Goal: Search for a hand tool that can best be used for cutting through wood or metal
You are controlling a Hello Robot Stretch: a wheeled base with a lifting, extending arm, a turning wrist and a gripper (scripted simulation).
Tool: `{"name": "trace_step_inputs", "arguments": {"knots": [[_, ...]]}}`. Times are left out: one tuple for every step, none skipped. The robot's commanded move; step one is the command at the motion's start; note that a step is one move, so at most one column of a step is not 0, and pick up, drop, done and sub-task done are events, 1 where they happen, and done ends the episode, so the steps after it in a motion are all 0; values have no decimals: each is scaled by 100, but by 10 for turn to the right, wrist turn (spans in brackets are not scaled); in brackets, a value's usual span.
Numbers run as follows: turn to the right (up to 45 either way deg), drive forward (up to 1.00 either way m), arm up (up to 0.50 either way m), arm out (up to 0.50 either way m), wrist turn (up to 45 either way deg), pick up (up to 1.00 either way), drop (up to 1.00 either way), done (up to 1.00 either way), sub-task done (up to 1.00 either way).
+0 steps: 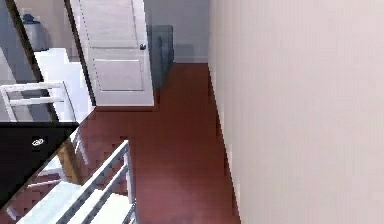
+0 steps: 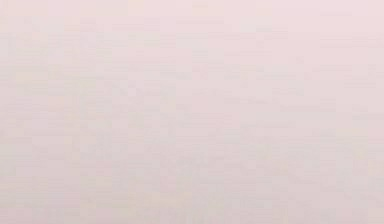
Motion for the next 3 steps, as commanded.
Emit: {"name": "trace_step_inputs", "arguments": {"knots": [[0, 100, 0, 0, 0, 0, 0, 0, 0], [150, 0, 0, 0, 0, 0, 0, 0, 0], [0, 5, 0, 0, 0, 0, 0, 0, 0]]}}
